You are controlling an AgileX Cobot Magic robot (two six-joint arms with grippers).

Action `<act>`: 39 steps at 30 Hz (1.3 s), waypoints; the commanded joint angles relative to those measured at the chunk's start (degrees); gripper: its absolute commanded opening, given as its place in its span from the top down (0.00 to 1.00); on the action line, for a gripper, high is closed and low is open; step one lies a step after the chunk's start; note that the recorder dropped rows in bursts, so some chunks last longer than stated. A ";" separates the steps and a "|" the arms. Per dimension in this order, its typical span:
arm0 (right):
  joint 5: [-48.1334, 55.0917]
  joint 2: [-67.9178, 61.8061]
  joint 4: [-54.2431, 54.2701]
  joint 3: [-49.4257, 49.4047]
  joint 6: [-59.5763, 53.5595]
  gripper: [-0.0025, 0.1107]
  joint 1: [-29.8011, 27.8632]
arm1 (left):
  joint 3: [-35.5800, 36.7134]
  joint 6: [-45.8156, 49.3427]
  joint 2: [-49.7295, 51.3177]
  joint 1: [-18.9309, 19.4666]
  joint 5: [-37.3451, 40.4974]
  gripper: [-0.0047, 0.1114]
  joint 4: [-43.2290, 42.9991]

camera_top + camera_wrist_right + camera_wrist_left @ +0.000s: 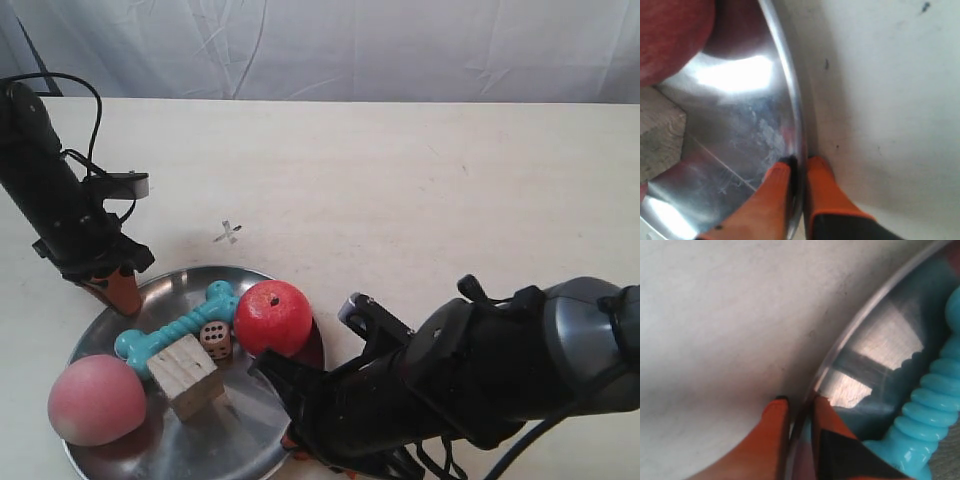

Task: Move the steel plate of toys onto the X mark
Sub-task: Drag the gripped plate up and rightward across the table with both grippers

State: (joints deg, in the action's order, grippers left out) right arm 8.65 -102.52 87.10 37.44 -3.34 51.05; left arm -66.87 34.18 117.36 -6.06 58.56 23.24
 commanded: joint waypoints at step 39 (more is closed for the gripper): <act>4.64 4.28 -4.68 0.00 -1.76 0.99 -4.76 | -2.82 -9.88 -4.38 -0.97 11.04 0.96 -4.57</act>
State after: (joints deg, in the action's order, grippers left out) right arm 13.96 -99.06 82.88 37.24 -4.19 46.54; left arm -69.21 26.07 114.27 -6.30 67.92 16.08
